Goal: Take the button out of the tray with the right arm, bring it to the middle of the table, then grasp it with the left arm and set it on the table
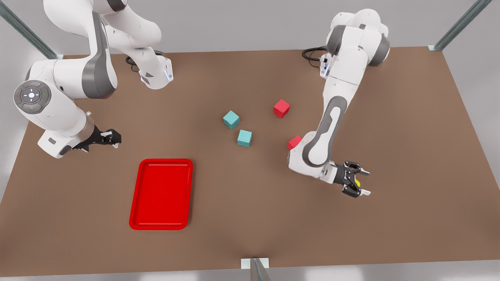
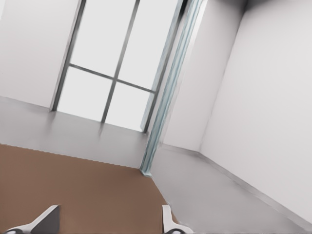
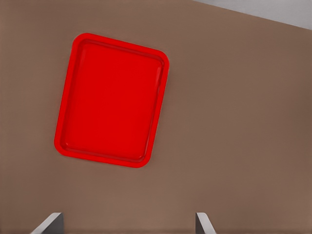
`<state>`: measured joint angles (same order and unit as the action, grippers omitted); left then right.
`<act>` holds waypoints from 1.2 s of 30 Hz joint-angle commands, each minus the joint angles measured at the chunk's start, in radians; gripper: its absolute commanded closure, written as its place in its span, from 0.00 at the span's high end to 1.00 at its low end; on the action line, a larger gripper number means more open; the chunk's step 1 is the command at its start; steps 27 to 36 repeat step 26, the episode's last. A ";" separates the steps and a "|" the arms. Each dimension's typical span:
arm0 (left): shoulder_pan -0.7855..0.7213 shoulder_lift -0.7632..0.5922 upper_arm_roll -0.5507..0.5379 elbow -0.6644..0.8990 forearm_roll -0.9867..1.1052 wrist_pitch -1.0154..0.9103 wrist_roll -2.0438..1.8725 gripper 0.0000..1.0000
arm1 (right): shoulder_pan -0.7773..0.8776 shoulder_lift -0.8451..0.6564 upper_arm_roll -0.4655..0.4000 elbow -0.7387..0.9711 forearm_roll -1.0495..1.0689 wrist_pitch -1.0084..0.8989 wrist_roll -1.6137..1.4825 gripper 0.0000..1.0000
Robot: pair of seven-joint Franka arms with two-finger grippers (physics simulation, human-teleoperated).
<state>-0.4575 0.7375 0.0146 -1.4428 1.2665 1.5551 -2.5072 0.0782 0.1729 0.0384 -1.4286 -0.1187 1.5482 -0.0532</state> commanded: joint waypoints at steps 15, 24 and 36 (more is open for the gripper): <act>0.240 -0.644 -0.081 0.048 -1.193 -0.167 2.668 1.00 | 0.005 0.000 0.001 0.000 -0.001 0.001 -0.002 1.00; 0.240 -0.658 -0.078 0.045 -1.199 -0.178 2.671 1.00 | 0.003 0.007 0.001 0.000 -0.002 0.001 -0.002 1.00; 0.240 -0.658 -0.076 0.047 -1.199 -0.176 2.671 1.00 | 0.003 0.007 0.001 0.000 -0.002 0.001 -0.004 1.00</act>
